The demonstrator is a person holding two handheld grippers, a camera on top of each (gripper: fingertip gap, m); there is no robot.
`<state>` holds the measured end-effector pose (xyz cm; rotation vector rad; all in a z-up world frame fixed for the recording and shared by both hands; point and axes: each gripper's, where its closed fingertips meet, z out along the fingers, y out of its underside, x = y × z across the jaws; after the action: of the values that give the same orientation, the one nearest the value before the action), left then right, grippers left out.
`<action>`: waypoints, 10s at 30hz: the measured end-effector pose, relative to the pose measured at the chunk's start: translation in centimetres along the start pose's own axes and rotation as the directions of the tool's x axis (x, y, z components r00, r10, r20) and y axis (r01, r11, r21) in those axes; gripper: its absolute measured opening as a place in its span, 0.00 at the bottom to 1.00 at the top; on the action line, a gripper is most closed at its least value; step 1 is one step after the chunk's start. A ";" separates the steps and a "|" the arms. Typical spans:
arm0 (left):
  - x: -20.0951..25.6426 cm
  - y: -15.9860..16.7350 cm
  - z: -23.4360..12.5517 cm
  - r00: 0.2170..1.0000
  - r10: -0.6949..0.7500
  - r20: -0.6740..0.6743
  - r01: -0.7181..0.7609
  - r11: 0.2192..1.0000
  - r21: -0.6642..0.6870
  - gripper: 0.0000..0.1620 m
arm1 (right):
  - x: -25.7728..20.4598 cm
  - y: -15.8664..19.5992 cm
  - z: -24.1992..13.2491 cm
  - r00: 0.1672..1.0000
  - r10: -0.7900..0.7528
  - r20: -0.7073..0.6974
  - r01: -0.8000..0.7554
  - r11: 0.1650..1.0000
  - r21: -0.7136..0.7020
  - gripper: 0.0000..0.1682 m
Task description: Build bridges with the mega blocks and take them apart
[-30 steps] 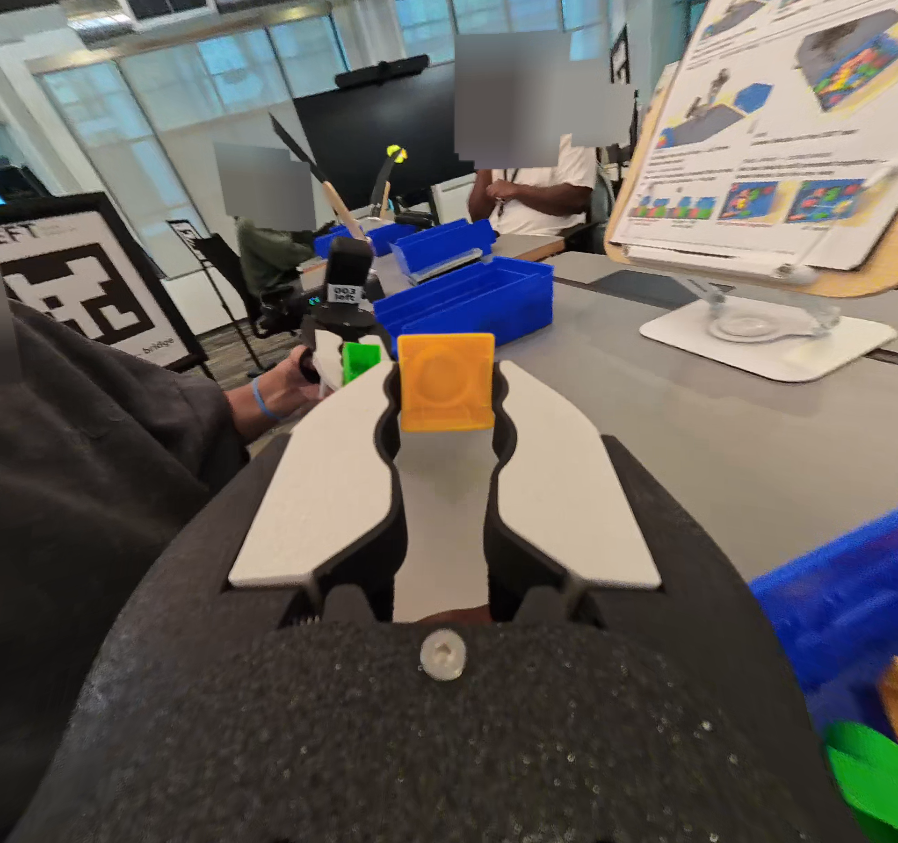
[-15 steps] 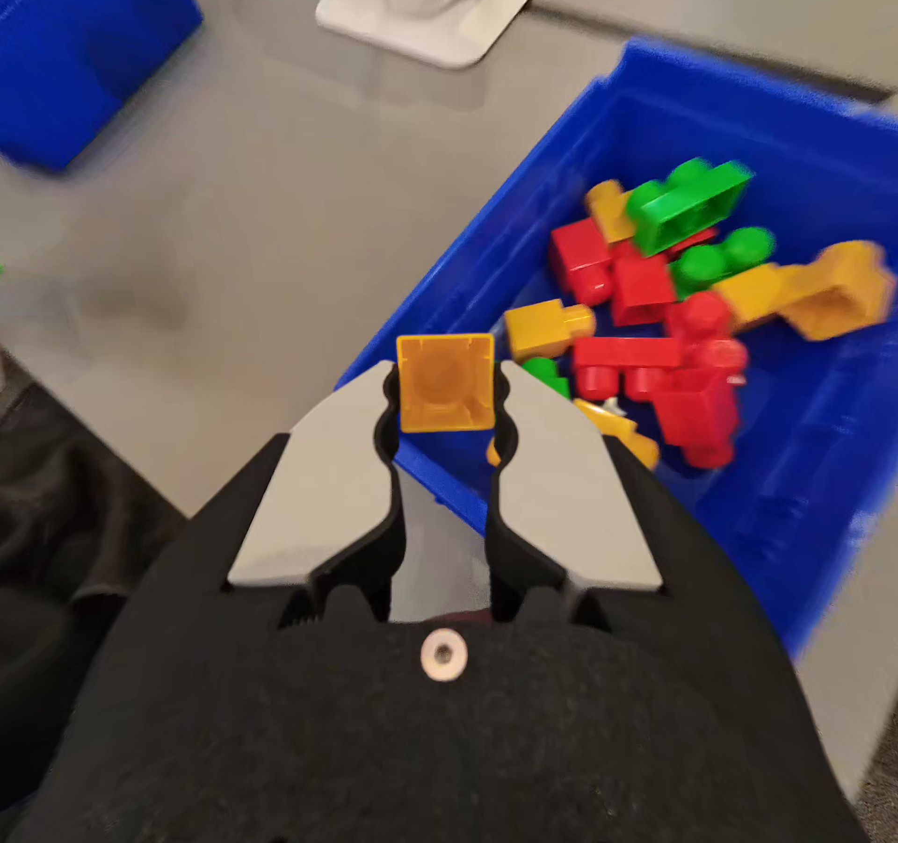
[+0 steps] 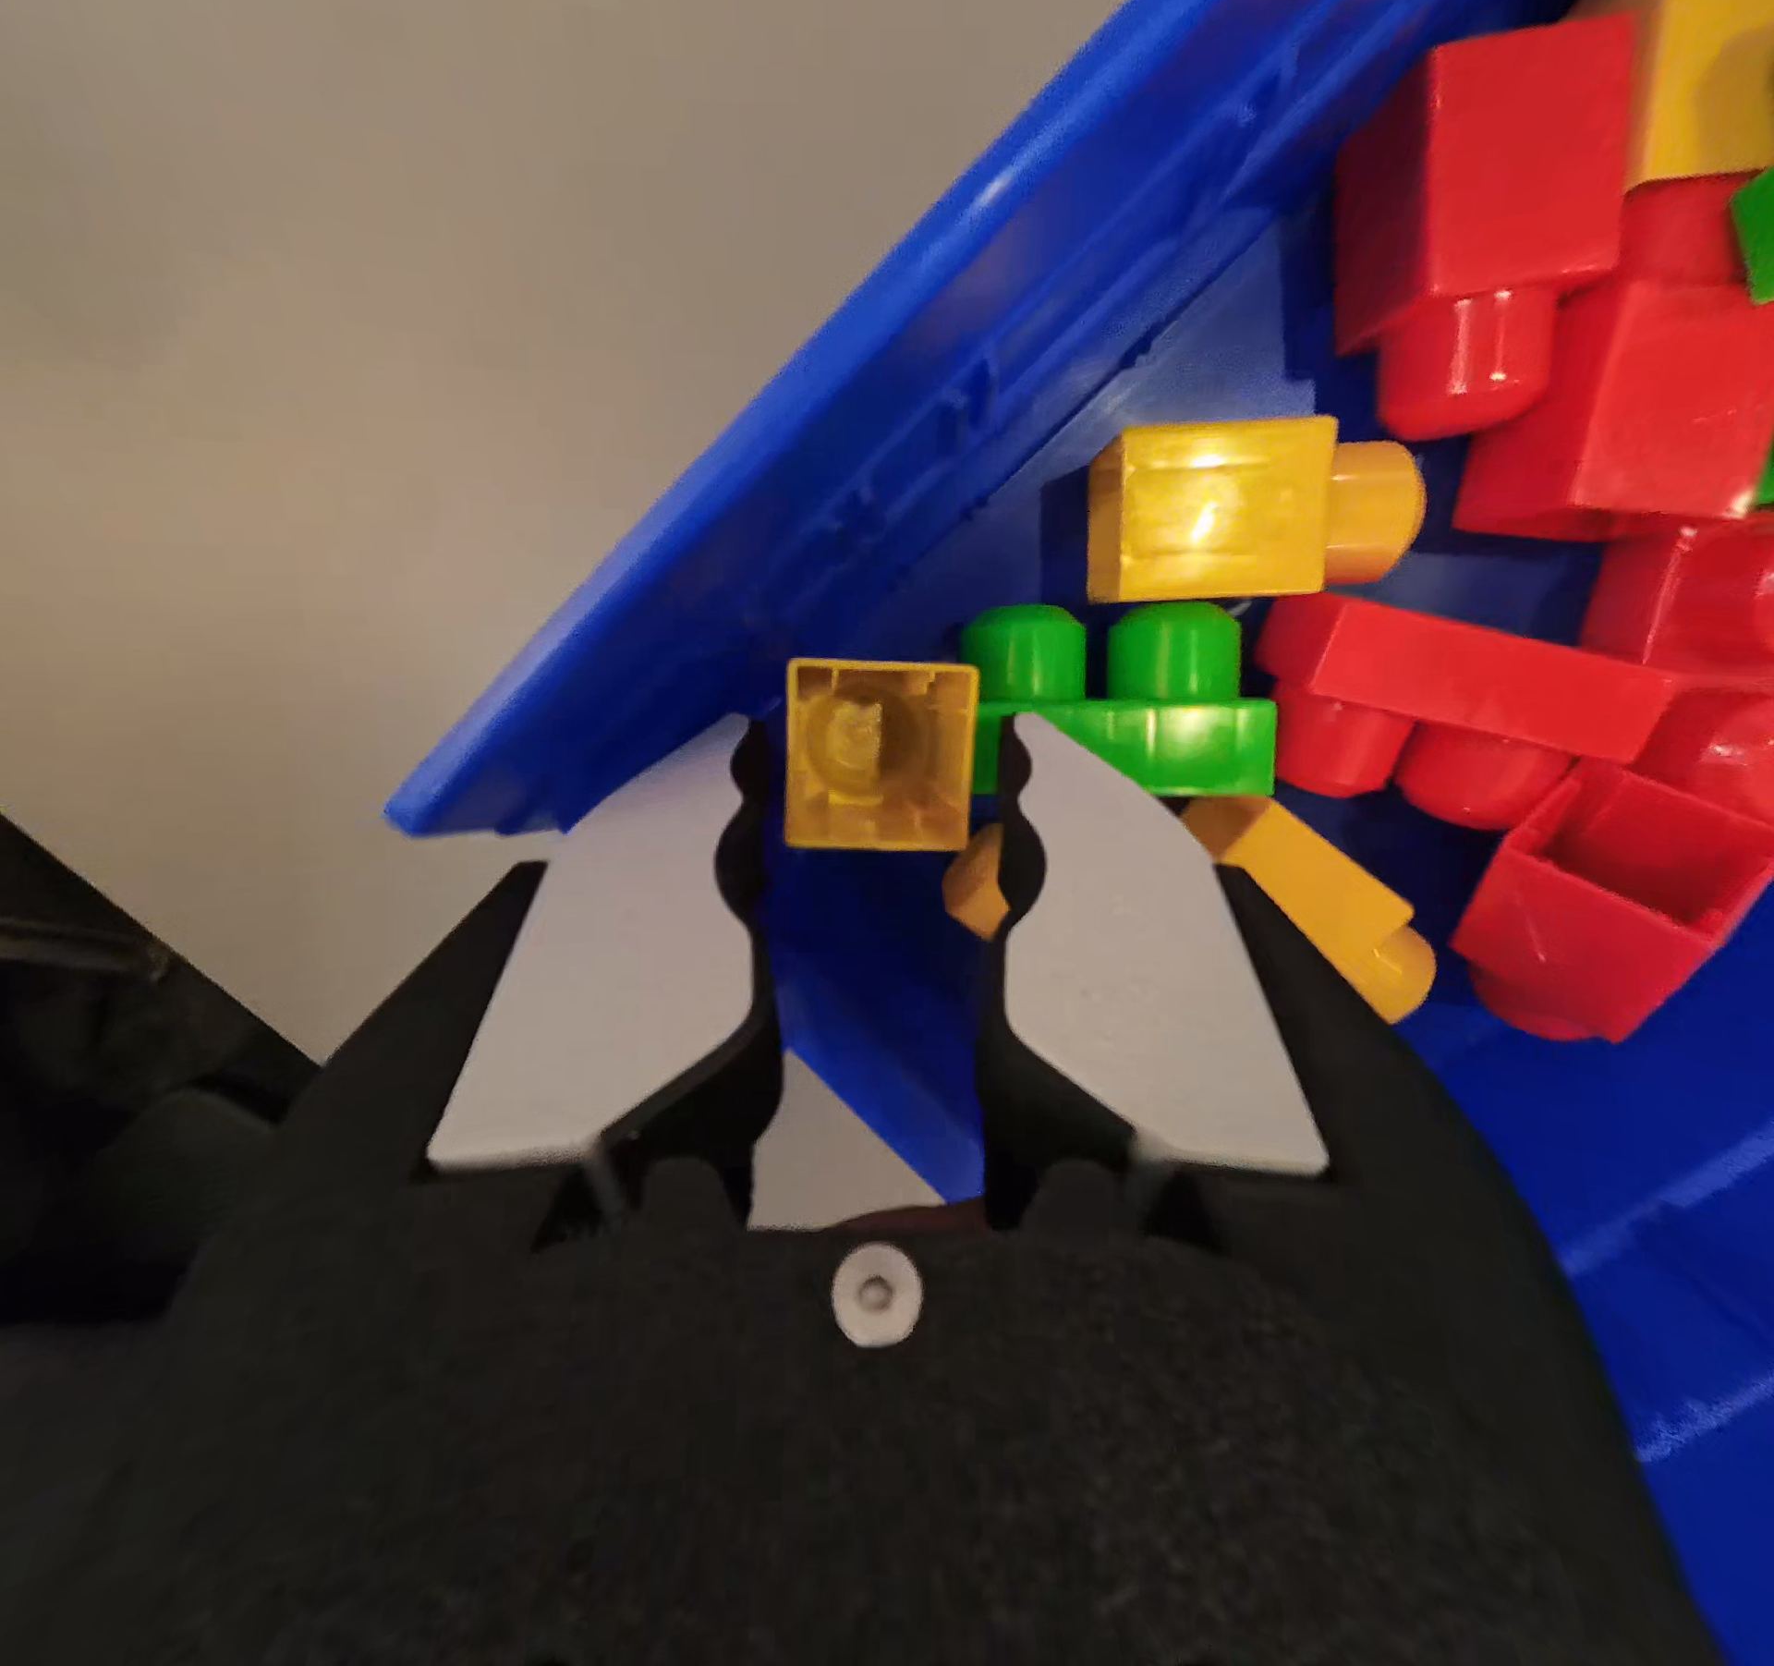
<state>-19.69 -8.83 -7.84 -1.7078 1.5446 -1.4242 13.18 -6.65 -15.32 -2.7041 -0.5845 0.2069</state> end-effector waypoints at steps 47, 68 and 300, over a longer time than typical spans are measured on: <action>-18.8 -0.4 4.2 0.824 0.077 0.561 0.186 0.899 -0.397 0.40 | -20.9 -5.1 0.5 0.999 0.036 -0.022 -0.010 0.712 0.702 0.28; -1.7 6.5 -3.6 0.916 -0.194 0.351 0.149 0.977 0.153 0.36 | -15.8 -22.4 11.4 0.968 0.087 -0.234 0.043 0.865 0.500 0.28; 2.2 0.3 3.0 0.960 -0.057 -0.273 0.064 0.998 0.017 0.19 | -27.8 -13.8 -6.2 0.662 -0.397 0.636 -0.394 0.538 0.745 0.21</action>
<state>-17.48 -11.80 -8.37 -1.6083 1.6159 -1.7647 -15.74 -8.75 -2.56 -1.4979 -0.4827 1.3215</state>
